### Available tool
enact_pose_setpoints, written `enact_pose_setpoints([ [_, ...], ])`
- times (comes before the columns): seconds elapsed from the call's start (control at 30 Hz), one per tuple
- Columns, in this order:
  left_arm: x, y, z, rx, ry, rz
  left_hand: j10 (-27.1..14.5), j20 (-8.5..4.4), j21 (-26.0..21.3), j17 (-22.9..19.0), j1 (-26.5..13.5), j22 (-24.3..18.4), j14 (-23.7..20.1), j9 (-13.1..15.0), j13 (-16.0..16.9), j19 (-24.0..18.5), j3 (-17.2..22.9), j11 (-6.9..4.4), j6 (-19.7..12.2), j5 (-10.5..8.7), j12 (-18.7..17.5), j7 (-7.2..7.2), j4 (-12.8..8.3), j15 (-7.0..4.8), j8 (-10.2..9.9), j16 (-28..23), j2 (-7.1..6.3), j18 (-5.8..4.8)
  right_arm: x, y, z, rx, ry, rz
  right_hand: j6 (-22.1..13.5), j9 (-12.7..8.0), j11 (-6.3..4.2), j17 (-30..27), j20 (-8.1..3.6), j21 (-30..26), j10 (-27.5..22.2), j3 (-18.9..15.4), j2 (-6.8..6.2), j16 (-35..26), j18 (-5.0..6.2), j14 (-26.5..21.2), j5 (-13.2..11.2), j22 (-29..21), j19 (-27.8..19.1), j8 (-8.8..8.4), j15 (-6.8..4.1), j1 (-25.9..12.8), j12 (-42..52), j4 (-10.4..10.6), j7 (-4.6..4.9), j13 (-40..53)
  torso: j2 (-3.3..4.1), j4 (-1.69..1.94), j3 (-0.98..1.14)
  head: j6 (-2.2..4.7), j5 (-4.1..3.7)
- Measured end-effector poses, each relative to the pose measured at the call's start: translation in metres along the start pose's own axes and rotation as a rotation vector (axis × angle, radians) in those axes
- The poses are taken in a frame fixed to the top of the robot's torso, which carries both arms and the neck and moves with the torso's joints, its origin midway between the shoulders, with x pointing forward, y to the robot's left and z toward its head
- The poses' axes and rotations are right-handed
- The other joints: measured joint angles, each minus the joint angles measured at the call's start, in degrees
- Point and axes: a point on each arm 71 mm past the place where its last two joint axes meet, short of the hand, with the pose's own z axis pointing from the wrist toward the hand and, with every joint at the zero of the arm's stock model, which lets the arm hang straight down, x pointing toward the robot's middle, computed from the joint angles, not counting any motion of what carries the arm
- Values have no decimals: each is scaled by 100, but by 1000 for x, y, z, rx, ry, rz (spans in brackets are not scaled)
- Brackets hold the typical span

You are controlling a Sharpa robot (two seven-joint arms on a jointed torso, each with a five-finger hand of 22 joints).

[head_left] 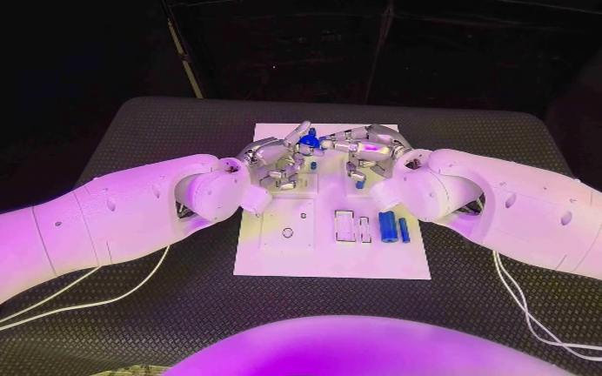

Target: Assemble the parts on the task board

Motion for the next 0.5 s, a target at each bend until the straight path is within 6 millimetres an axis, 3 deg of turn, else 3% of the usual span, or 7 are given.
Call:
enact_pose_setpoints([
  [0.5, -2, -2, -1, 18, -18, -10, 62, 21, 31, 0, 61, 45, 0, -47, 39, 20, -32, 19, -76, 0, 44, 30, -32, 0, -23, 21, 61, 0, -3, -3, 1, 14, -5, -19, 0, 0, 0, 0, 0, 0, 0, -7, 10, 0, 0, 0, -2, -4, 0, 0, 0, 12, 0, -8, 0, 0, -4, 4, 2, 20, 10],
])
